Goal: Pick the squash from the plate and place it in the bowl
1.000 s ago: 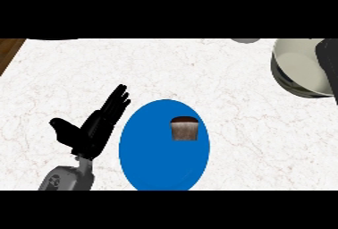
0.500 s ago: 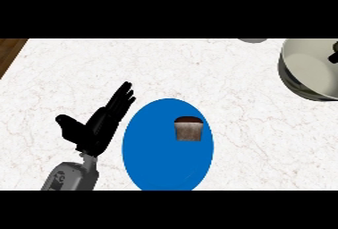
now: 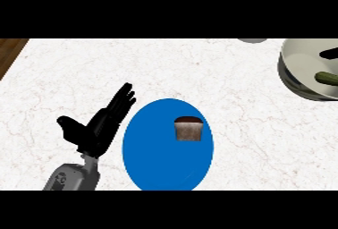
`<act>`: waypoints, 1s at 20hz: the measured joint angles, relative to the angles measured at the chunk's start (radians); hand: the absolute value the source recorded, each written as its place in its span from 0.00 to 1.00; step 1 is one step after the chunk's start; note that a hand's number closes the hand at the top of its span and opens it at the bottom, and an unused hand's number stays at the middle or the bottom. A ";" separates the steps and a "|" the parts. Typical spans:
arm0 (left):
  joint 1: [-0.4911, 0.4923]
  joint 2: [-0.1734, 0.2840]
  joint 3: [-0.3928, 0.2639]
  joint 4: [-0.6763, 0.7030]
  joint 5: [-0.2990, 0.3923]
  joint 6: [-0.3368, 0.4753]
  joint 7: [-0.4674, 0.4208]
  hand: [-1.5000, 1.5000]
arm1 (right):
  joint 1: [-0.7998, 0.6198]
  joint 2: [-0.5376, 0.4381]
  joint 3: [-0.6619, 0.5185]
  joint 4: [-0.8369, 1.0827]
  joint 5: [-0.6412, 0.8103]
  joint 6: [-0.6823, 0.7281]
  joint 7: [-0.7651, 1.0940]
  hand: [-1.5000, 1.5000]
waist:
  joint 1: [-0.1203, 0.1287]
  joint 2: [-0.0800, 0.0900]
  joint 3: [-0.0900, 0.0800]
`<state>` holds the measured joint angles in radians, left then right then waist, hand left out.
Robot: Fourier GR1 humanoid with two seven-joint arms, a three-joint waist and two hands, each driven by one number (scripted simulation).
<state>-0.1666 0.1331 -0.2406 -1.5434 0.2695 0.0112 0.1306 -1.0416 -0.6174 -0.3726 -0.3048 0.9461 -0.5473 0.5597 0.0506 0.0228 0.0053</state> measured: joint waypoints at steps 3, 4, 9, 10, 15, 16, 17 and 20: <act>0.009 0.006 0.007 -0.003 0.003 -0.004 -0.003 0.50 | 0.011 0.026 -0.056 -0.078 -0.066 -0.139 -0.103 0.00 | -0.010 -0.006 0.001; 0.008 0.010 0.014 0.000 0.006 -0.006 -0.002 0.50 | 0.013 0.040 -0.073 -0.105 -0.091 -0.174 -0.142 0.00 | -0.014 -0.008 0.000; 0.028 0.018 0.032 0.004 0.010 -0.004 0.001 0.50 | 0.064 0.165 -0.105 -0.298 -0.211 -0.284 -0.333 0.00 | -0.050 -0.026 -0.003; 0.036 0.020 0.037 0.001 0.012 -0.005 -0.002 0.50 | 0.077 0.193 -0.100 -0.344 -0.227 -0.297 -0.356 0.00 | -0.055 -0.029 -0.003; 0.055 0.025 0.054 -0.011 0.009 0.010 0.007 0.50 | 0.190 0.336 -0.043 -0.622 -0.278 -0.320 -0.399 0.00 | -0.090 -0.044 -0.006; 0.057 0.023 0.052 -0.011 0.006 0.013 0.007 0.50 | 0.214 0.365 -0.021 -0.677 -0.272 -0.323 -0.398 0.00 | -0.096 -0.047 -0.006; 0.057 0.022 0.053 -0.014 0.004 0.019 0.012 0.50 | 0.242 0.402 0.006 -0.727 -0.260 -0.335 -0.398 0.00 | -0.101 -0.049 -0.007; 0.071 0.022 0.059 -0.001 0.001 0.020 -0.001 0.50 | 0.339 0.496 0.090 -0.876 -0.219 -0.357 -0.383 0.00 | -0.113 -0.053 -0.008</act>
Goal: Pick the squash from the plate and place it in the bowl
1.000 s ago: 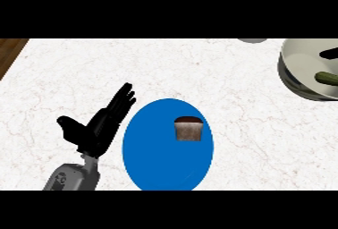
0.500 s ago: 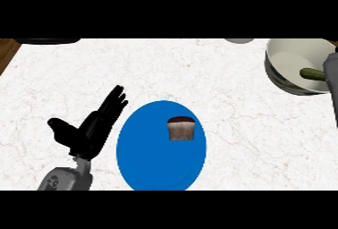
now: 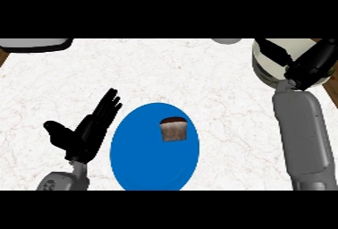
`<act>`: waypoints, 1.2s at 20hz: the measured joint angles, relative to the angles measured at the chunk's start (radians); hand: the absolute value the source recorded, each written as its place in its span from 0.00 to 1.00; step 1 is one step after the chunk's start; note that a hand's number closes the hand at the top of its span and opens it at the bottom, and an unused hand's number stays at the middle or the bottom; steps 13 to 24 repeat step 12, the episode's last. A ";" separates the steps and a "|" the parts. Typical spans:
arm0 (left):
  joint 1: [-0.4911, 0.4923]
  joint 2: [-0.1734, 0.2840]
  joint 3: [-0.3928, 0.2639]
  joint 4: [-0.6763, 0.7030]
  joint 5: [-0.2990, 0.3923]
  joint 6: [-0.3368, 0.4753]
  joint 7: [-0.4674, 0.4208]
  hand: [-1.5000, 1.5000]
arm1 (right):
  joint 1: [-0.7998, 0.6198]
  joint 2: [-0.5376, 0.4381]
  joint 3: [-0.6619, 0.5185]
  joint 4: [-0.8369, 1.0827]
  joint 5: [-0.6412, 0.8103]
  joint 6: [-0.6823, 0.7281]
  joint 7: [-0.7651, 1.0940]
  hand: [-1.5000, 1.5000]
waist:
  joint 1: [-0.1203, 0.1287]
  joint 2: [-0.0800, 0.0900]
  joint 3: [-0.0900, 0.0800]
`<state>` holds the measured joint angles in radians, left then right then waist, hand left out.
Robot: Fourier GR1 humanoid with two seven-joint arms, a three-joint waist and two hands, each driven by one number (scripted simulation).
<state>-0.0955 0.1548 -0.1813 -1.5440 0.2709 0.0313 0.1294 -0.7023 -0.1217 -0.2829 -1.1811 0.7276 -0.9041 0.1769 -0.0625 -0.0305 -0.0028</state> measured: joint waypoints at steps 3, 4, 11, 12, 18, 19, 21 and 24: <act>0.005 0.007 0.006 -0.002 0.004 -0.007 -0.004 0.50 | 0.118 0.062 0.110 -0.112 0.040 -0.032 0.021 1.00 | -0.003 -0.005 -0.001; 0.005 0.005 0.005 -0.001 0.002 -0.008 -0.006 0.50 | 0.161 0.074 0.152 -0.147 0.053 -0.045 0.032 1.00 | -0.002 -0.004 -0.001; 0.005 0.003 0.006 0.000 0.008 -0.017 -0.011 0.50 | 0.474 0.110 0.459 -0.320 0.123 -0.152 0.134 1.00 | 0.008 -0.001 -0.001; 0.003 0.000 0.004 0.000 0.006 -0.014 -0.009 0.50 | 0.521 0.112 0.509 -0.335 0.128 -0.164 0.147 1.00 | 0.009 0.000 0.000; 0.003 0.000 0.004 0.000 0.006 -0.014 -0.009 0.50 | 0.521 0.112 0.509 -0.335 0.128 -0.164 0.147 1.00 | 0.009 0.000 0.000; 0.003 0.000 0.004 0.000 0.006 -0.014 -0.009 0.50 | 0.521 0.112 0.509 -0.335 0.128 -0.164 0.147 1.00 | 0.009 0.000 0.000; 0.003 0.000 0.004 0.000 0.006 -0.014 -0.009 0.50 | 0.521 0.112 0.509 -0.335 0.128 -0.164 0.147 1.00 | 0.009 0.000 0.000; 0.003 0.000 0.004 0.000 0.006 -0.014 -0.009 0.50 | 0.521 0.112 0.509 -0.335 0.128 -0.164 0.147 1.00 | 0.009 0.000 0.000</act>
